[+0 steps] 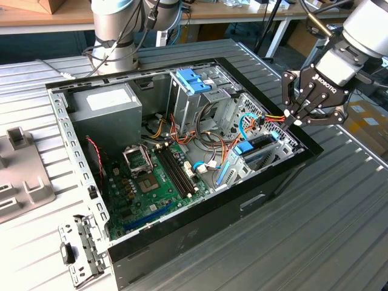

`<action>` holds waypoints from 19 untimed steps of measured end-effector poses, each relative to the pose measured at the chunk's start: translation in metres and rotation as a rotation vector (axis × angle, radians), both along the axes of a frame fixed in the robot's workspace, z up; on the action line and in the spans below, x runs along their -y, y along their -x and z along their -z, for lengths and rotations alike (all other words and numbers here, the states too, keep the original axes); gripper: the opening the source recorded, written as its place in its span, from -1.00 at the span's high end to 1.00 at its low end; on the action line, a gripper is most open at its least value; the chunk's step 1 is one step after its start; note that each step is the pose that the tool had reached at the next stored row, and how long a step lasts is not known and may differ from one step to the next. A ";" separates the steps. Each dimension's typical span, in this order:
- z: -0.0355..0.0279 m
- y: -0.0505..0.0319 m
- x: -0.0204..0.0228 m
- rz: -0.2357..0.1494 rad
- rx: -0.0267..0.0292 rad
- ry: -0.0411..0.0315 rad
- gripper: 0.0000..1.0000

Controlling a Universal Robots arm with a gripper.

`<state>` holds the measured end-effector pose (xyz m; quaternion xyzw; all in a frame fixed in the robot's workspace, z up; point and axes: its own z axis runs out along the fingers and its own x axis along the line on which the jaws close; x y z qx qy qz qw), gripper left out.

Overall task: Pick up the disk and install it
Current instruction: 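Insert the first disk wire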

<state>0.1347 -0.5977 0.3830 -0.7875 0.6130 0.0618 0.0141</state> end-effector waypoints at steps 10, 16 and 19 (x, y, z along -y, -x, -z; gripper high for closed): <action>0.0000 0.0000 0.0000 -0.052 0.0000 0.0000 0.79; 0.0000 0.0000 0.0000 -0.087 0.0000 0.0000 0.79; 0.0000 0.0000 0.0000 -0.110 0.0000 0.0000 0.79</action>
